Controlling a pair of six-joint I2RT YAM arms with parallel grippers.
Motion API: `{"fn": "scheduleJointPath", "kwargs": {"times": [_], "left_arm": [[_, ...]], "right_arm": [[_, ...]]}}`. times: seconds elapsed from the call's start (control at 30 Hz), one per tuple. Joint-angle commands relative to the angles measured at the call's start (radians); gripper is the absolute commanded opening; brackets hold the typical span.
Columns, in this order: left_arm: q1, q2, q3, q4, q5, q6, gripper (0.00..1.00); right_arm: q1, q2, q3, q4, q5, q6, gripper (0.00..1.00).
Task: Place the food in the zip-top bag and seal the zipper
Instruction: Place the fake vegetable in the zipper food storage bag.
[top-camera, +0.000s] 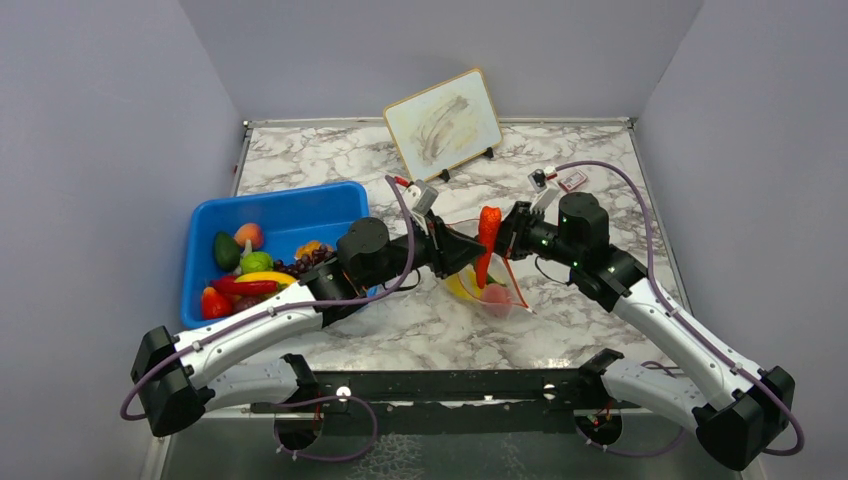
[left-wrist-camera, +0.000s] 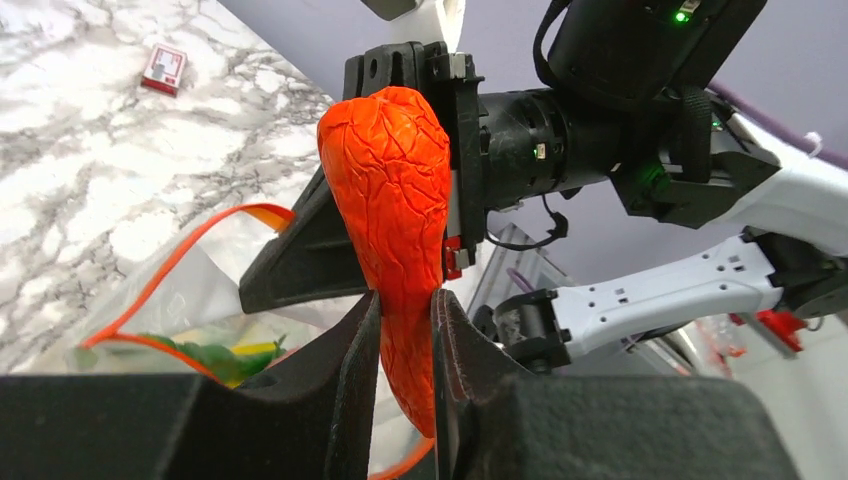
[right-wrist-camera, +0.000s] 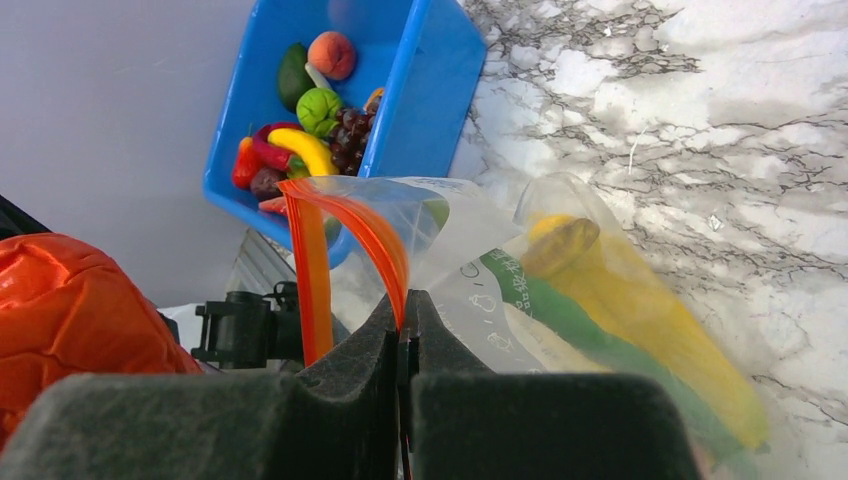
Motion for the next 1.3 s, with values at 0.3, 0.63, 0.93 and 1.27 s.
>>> {"fn": "scheduleJointPath", "kwargs": {"times": [0.3, 0.63, 0.93, 1.27], "left_arm": [[-0.069, 0.029, -0.054, 0.134, -0.067, 0.31, 0.2], [-0.07, -0.01, -0.107, 0.135, -0.125, 0.338, 0.51], [-0.07, -0.042, -0.113, 0.13, -0.16, 0.322, 0.53], [-0.07, -0.073, -0.08, -0.04, -0.3, 0.292, 0.57]], "right_arm": [[0.002, -0.031, 0.006, 0.058, -0.008, 0.016, 0.01], [0.002, -0.028, 0.001, 0.067, -0.002, 0.017, 0.01], [0.002, -0.035, -0.002, 0.061, 0.004, 0.016, 0.01], [0.002, -0.05, -0.011, 0.053, 0.016, 0.01, 0.01]]}}
